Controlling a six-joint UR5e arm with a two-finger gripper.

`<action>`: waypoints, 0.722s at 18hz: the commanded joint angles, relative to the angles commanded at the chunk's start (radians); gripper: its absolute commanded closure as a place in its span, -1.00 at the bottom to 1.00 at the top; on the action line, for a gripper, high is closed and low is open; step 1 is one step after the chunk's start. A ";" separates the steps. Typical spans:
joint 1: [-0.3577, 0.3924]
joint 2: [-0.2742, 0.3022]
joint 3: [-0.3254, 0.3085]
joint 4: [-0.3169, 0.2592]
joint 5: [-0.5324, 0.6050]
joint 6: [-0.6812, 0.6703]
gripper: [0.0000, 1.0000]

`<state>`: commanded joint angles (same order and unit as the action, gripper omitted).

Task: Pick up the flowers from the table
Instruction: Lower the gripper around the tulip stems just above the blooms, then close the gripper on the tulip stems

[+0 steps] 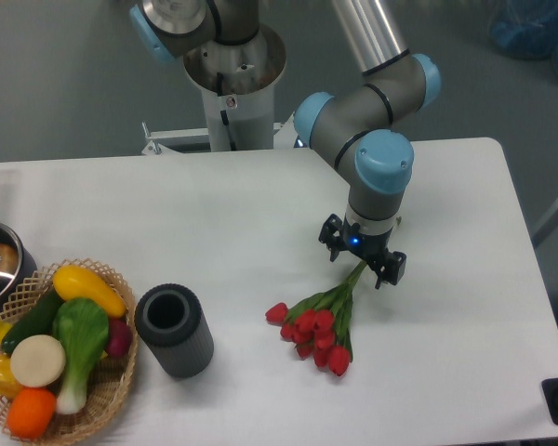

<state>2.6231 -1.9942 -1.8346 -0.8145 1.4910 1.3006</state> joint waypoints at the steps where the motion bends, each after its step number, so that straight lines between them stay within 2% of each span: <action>1: 0.000 -0.003 -0.002 0.000 0.002 0.015 -1.00; 3: -0.003 -0.023 0.003 0.005 0.003 0.020 -1.00; 10: 0.011 -0.020 0.000 0.006 0.000 0.045 -1.00; 12: 0.018 -0.020 0.000 0.006 0.000 0.045 -0.89; 13: 0.018 -0.018 0.001 0.006 0.000 0.043 -0.73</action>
<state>2.6415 -2.0126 -1.8331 -0.8084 1.4910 1.3438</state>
